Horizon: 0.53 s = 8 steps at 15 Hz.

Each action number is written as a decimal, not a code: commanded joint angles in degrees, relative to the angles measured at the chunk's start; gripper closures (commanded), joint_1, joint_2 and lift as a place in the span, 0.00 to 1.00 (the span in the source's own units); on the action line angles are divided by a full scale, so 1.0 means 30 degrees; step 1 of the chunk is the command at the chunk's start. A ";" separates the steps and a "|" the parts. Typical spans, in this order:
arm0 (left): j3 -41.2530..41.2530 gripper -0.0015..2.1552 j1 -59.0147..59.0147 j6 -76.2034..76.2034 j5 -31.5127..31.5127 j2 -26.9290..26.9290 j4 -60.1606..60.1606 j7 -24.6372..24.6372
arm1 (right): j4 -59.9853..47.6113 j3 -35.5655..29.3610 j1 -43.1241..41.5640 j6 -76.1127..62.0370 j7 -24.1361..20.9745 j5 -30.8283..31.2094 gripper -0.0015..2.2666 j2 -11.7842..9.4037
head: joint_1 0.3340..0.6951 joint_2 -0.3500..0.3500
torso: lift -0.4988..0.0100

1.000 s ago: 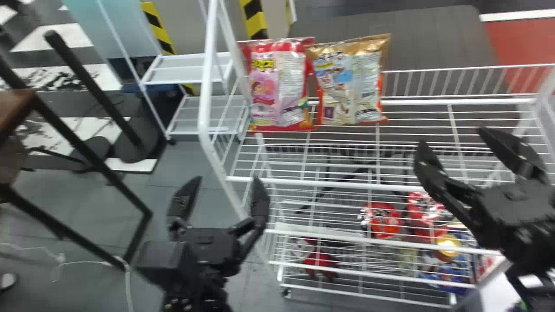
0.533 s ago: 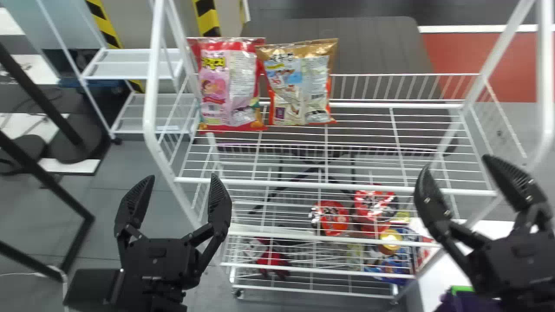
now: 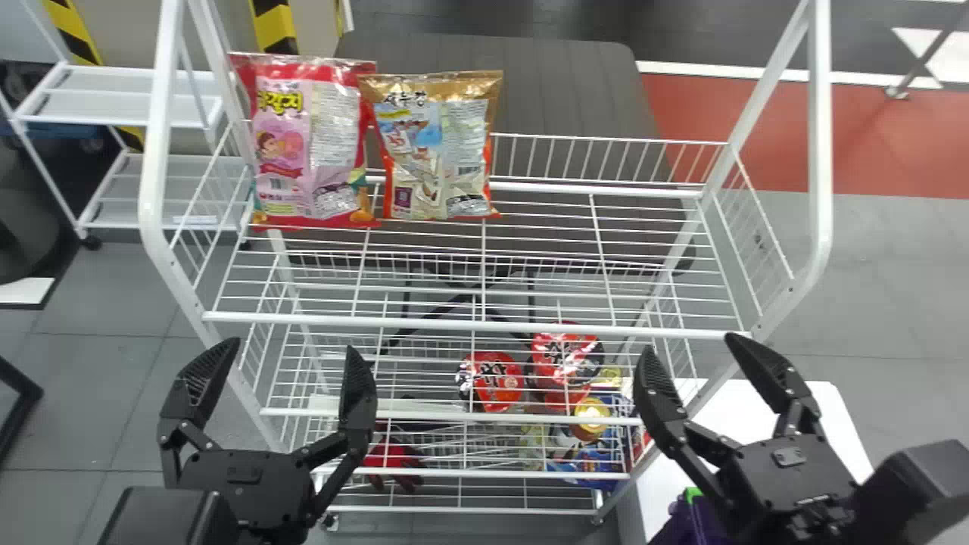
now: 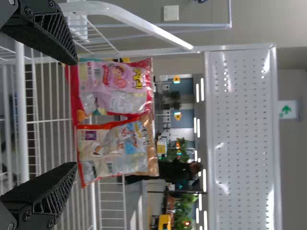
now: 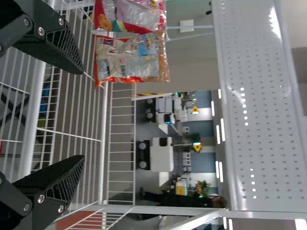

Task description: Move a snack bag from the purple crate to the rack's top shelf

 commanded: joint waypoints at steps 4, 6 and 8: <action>-0.0106 0.03 -0.0004 0.1227 0.0017 -0.0072 -0.0900 0.0853 | -0.0304 0.0125 0.0002 0.0251 -0.0096 -0.0045 0.10 0.0086 | 1.00 0.39 | 0.98; 0.0011 0.03 -0.0004 0.1286 0.0105 -0.0072 -0.0988 0.0823 | -0.0509 0.0007 0.0119 0.0427 -0.0096 -0.0133 0.10 0.0086 | 1.00 0.40 | 0.98; 0.0011 0.03 -0.0004 0.1227 0.0076 -0.0072 -0.0988 0.0853 | -0.0538 -0.0110 0.0119 0.0427 -0.0096 -0.0338 0.10 0.0086 | 1.00 0.41 | 0.98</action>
